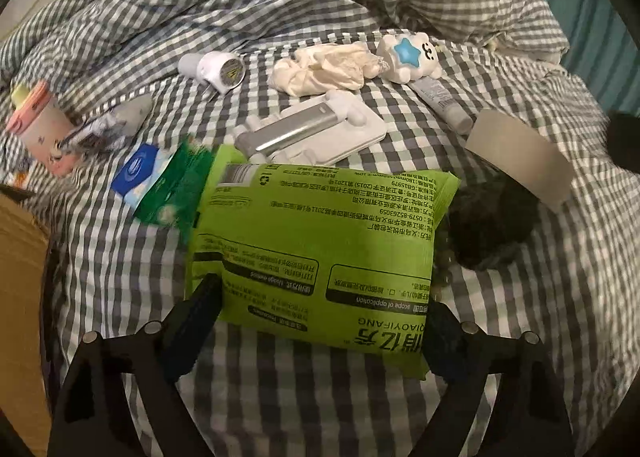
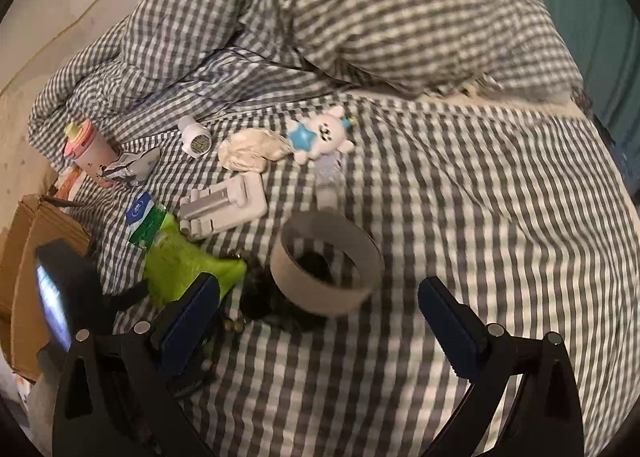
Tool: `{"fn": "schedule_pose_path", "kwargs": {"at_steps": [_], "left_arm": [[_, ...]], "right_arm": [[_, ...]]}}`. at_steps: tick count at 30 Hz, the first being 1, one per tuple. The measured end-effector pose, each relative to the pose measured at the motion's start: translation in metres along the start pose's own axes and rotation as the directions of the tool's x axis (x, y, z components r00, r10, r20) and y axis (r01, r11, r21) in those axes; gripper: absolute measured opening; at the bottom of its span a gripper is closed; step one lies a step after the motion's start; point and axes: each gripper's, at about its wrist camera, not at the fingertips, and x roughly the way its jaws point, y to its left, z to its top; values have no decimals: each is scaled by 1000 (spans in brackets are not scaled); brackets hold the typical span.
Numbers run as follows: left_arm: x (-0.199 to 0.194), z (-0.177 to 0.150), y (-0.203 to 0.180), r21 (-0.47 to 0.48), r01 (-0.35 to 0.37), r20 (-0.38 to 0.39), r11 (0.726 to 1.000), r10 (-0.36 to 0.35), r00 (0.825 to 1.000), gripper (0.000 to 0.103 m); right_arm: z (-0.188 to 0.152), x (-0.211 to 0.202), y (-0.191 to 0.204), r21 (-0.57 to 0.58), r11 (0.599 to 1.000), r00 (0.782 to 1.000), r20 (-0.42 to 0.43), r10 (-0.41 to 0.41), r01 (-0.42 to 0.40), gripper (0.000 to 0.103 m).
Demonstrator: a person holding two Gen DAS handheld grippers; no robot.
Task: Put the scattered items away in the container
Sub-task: 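Grasp the roll of tape with the right tool, then lift the green wipes pack with the left tool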
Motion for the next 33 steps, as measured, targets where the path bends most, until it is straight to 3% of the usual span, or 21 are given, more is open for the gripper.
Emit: {"fn": "schedule_pose_path", "kwargs": {"at_steps": [7,12,13,15,16,17,18,21,22,23,25,28,31,33], "left_arm": [[-32,-8,19,-36,-38,12,999,39,999,88],[-40,-7,26,-51,-54,8,997,54,998,88],[-41,-8,27,-51,-57,7,997,58,998,88],[-41,-9,29,-52,-55,2,997,55,998,88],[-40,-9,30,-56,-52,0,997,52,999,88],[-39,-10,31,-58,-53,-5,997,53,999,88],[-39,-11,31,-59,-56,-8,997,55,998,88],[-45,-13,29,-59,-51,0,997,51,999,87],[-49,-13,28,-55,-48,10,997,48,999,83],[-55,-12,26,-47,-42,25,998,44,999,71],[-68,-11,23,-36,-13,51,999,15,999,54],[-73,-9,20,-25,-35,59,999,37,998,54],[-65,-16,23,-41,-13,50,999,15,999,56],[-55,-24,28,-59,-1,16,998,2,1000,65]], "right_arm": [[13,39,21,-85,996,998,-49,-41,37,99],[12,74,15,-76,992,987,-124,-105,96,76],[12,77,10,-66,993,986,-129,-108,100,75],[11,79,-2,-14,999,988,-143,-51,50,64],[10,75,-9,25,1000,990,-144,3,0,57],[9,70,-14,61,997,989,-134,57,-49,42],[7,64,-17,78,994,988,-126,86,-77,35],[1,42,-21,88,994,993,-95,74,-66,27],[-1,35,-23,94,994,994,-86,70,-62,25],[-5,27,-26,108,992,995,-76,72,-63,22],[-10,15,-32,134,988,995,-55,80,-72,21],[-20,-2,-41,149,987,997,-38,67,-60,20],[-35,-17,-51,174,982,997,-25,77,-72,20],[-46,-25,-56,182,981,997,-24,69,-63,20]]}}
